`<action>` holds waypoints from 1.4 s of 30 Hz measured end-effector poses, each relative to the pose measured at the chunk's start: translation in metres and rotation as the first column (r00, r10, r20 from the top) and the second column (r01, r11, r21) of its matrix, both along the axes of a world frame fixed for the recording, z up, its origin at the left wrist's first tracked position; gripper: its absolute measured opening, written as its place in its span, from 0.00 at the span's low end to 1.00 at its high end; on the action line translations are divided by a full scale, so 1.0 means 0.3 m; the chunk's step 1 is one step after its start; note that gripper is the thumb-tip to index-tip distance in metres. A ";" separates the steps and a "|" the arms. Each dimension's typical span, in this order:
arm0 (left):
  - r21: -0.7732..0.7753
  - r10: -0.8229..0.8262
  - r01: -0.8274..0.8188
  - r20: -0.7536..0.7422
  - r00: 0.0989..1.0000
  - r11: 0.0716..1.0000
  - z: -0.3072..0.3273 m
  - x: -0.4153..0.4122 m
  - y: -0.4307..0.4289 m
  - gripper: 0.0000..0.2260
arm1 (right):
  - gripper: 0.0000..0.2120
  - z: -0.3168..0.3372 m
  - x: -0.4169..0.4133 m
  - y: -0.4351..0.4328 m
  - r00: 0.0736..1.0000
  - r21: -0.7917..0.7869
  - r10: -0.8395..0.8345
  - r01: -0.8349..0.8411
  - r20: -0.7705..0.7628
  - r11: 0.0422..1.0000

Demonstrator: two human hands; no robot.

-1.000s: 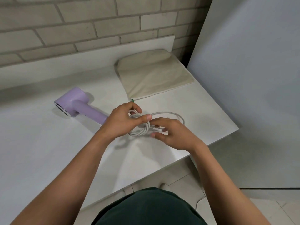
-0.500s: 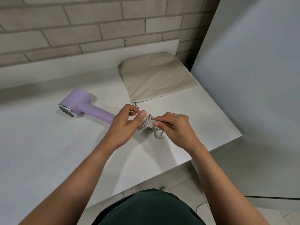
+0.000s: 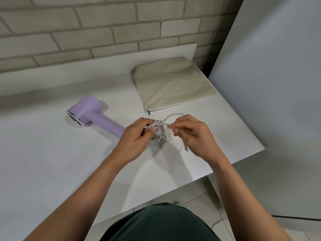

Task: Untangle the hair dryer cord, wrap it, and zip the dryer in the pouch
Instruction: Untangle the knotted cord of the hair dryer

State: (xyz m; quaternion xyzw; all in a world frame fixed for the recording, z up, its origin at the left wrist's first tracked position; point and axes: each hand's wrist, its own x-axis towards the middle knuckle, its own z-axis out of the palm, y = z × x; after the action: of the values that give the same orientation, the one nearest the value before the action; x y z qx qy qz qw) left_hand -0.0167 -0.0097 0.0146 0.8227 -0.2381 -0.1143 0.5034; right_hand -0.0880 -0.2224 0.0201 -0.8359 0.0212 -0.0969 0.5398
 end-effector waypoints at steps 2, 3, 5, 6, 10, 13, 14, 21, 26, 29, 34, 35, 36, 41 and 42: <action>-0.010 0.006 -0.006 -0.022 1.000 1.000 0.004 0.002 0.002 0.08 | 0.13 0.001 0.000 -0.002 1.000 0.003 -0.001 0.001 -0.006 1.000; -0.026 0.001 -0.002 -0.052 0.999 1.000 0.007 0.004 0.004 0.08 | 0.12 0.002 0.001 -0.002 1.000 0.022 -0.011 0.011 -0.020 1.000; -0.049 -0.029 0.023 -0.125 0.992 0.999 0.013 0.011 0.011 0.07 | 0.13 0.009 0.000 -0.001 0.999 0.081 -0.026 0.029 -0.047 0.996; -0.048 -0.047 0.040 -0.154 0.987 0.998 0.017 0.016 0.014 0.06 | 0.13 0.012 -0.002 -0.002 0.998 0.108 -0.029 0.034 -0.050 0.994; -0.056 -0.126 0.117 -0.194 0.973 0.991 0.036 0.028 0.012 0.05 | 0.14 0.017 -0.003 0.014 0.999 0.147 -0.031 0.036 -0.041 0.988; -0.033 -0.181 0.177 -0.198 0.963 0.984 0.053 0.028 -0.003 0.07 | 0.13 0.011 0.007 0.033 0.999 0.110 -0.031 0.034 -0.028 0.993; -0.029 -0.182 0.180 -0.216 0.959 0.983 0.062 0.028 -0.008 0.08 | 0.12 0.007 0.012 0.037 0.999 0.089 -0.042 0.044 -0.024 0.995; 0.004 -0.234 0.241 -0.230 0.945 0.971 0.107 0.069 0.001 0.15 | 0.22 -0.005 0.021 0.028 0.999 -0.166 0.039 -0.034 0.026 0.986; 0.037 -0.223 0.226 -0.070 0.972 0.973 0.064 0.068 0.006 0.16 | 0.13 -0.005 0.030 0.025 0.995 -0.209 0.076 -0.087 -0.060 0.974; -0.016 -0.093 0.093 0.025 0.995 0.995 0.040 0.058 0.000 0.13 | 0.08 -0.009 0.038 0.038 0.997 -0.146 -0.011 -0.001 -0.083 0.989; -0.212 0.221 -0.245 -0.134 0.966 0.946 0.026 0.042 -0.034 0.08 | 0.03 0.003 0.050 0.058 0.980 -0.139 0.101 -0.126 -0.174 0.982; -0.227 0.252 -0.282 -0.153 0.956 0.932 0.026 0.045 -0.035 0.08 | 0.05 0.007 0.049 0.064 0.979 -0.134 0.114 -0.138 -0.169 0.981; -0.225 0.260 -0.289 -0.152 0.954 0.930 0.024 0.049 -0.034 0.09 | 0.08 0.009 0.049 0.067 0.981 -0.132 0.107 -0.129 -0.160 0.983; 0.086 -0.146 0.126 0.291 0.945 0.988 0.013 0.079 0.005 0.18 | 0.07 0.001 0.050 0.058 0.977 -0.190 0.068 -0.107 -0.202 0.976; 0.193 -0.265 0.206 0.364 0.893 0.959 0.014 0.091 0.010 0.19 | 0.09 0.001 0.048 0.057 0.975 -0.207 0.071 -0.115 -0.211 0.972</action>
State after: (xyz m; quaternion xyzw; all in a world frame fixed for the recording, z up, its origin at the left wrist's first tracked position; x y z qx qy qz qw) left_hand 0.0108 -0.0066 0.0188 0.8294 -0.4214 -0.0279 0.3658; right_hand -0.0735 -0.2053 0.0203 -0.8956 0.0257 0.0120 0.4439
